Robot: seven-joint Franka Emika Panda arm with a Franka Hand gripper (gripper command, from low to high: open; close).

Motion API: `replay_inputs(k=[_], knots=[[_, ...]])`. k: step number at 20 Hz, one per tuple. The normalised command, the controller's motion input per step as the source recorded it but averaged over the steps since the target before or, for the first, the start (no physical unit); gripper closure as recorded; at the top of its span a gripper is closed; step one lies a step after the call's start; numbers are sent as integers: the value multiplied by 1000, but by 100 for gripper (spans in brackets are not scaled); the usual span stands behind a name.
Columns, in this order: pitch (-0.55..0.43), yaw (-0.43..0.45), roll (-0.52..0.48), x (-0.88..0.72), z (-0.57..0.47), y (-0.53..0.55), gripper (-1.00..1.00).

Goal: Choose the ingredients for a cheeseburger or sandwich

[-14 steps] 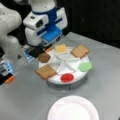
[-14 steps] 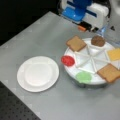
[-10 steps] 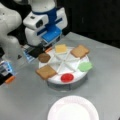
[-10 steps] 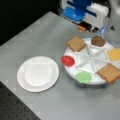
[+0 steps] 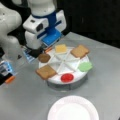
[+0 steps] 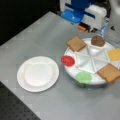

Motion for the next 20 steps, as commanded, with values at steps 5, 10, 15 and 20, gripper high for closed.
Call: replay_inputs(k=[5,10,15,20], knots=[[-27,-18,220,-29,-136,-84,-100],[-19,-34,246,-80,-114,-35,-100],[-21,23,300,-146,-62,-135,-100],[-53,-14,321,-193,-37,-199,-100]])
